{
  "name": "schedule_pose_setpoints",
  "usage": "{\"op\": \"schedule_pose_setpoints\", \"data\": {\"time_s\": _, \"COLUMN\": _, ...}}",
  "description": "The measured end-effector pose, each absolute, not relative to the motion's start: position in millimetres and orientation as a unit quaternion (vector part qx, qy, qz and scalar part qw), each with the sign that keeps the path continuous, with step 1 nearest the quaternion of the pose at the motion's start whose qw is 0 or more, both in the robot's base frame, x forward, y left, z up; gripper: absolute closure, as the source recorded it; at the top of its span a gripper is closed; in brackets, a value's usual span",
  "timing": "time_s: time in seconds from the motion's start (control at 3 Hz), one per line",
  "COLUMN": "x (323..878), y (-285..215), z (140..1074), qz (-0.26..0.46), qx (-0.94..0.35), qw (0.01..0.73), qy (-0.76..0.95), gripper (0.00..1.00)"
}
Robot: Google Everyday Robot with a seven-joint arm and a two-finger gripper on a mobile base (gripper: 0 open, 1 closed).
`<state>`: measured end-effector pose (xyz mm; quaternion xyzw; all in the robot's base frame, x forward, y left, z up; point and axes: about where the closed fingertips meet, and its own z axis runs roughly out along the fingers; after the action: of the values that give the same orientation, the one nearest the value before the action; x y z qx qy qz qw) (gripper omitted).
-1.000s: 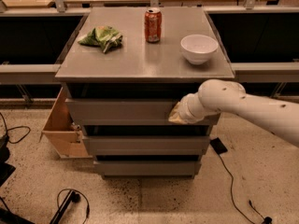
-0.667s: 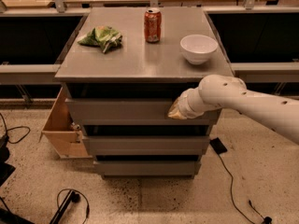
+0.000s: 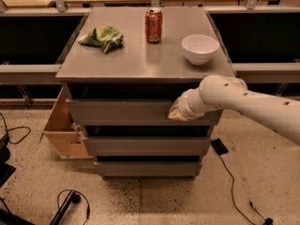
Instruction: Close top drawer
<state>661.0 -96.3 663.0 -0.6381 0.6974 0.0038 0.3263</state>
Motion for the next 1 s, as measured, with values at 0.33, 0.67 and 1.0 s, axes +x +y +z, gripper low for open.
{"op": "schedule_pose_setpoints", "data": {"time_s": 0.33, "x": 650.7, "y": -93.8, "z": 664.7, "qz": 0.009, "qx": -0.643, "qw": 0.323, "qy": 0.694, "gripper": 0.45}}
{"op": "schedule_pose_setpoints", "data": {"time_s": 0.67, "x": 581.5, "y": -91.4, "z": 679.2, "qz": 0.042, "qx": -0.643, "qw": 0.279, "qy": 0.712, "gripper": 0.69}}
{"op": "schedule_pose_setpoints", "data": {"time_s": 1.0, "x": 495.6, "y": -121.9, "z": 744.6, "qz": 0.013, "qx": -0.650, "qw": 0.194, "qy": 0.734, "gripper": 0.98}}
